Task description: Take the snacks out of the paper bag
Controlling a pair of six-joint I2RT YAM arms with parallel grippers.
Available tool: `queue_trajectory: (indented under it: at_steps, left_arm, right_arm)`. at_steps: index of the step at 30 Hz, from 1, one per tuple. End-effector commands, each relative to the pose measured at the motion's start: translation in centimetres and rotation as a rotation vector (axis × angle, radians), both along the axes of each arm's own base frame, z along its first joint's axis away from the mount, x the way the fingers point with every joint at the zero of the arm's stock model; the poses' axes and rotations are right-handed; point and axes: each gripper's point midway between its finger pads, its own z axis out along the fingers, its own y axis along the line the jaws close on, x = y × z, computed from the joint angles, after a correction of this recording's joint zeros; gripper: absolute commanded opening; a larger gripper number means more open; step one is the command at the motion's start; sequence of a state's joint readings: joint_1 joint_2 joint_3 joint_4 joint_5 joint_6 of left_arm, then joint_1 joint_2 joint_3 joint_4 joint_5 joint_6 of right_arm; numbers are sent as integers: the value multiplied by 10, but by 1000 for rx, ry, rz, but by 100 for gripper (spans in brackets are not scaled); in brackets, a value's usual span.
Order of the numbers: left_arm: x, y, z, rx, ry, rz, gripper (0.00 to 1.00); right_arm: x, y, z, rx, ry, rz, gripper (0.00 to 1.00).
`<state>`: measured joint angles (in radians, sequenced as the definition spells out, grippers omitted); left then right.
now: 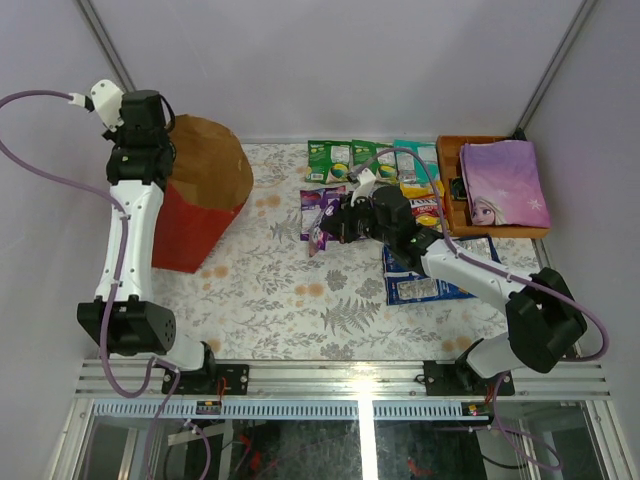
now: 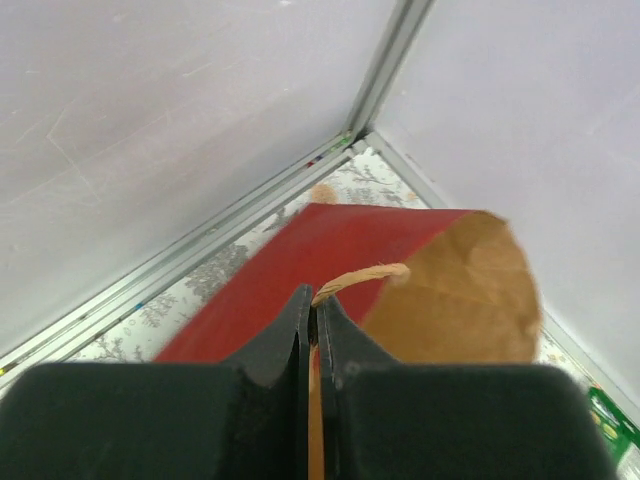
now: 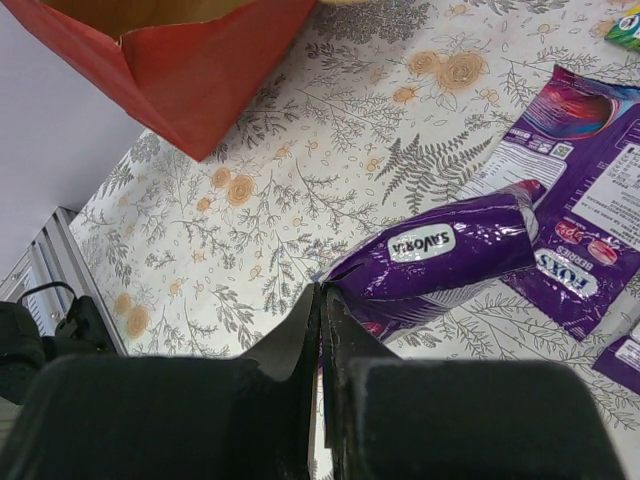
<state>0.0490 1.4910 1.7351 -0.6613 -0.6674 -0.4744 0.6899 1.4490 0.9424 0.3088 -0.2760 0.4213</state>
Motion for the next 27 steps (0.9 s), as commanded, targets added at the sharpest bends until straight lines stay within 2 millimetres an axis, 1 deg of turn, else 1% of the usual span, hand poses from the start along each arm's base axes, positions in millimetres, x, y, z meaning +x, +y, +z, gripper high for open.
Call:
queue_trajectory:
  at_steps: [1,5,7,10,13,16,21,22,24,27]
  left_arm:
    - [-2,29,-11,-20,-23,55,0]
    - [-5,58,-47,-64,10,124,0]
    - [-5,71,-62,-76,35,160,0]
    - [-6,88,-77,-66,84,207,0]
    - [-11,106,-84,-34,114,258,0]
    - [-14,122,-84,12,125,297,0]
    - [-1,138,-83,63,171,328,0]
    - [2,141,-84,68,183,336,0]
    - [11,145,-94,71,211,334,0]
    - [17,152,-97,86,226,358,0]
  right_arm:
    - [11,15,52,114,-108,28,0]
    - [11,17,49,116,-100,34,0]
    - [11,18,48,118,-94,37,0]
    - [10,19,48,121,-92,40,0]
    - [10,18,48,123,-92,42,0]
    - [9,19,46,128,-87,45,0]
    - [8,21,44,144,-80,52,0]
    - [8,21,45,145,-81,52,0]
    - [9,22,43,139,-81,52,0]
    - [12,23,37,118,-69,54,0]
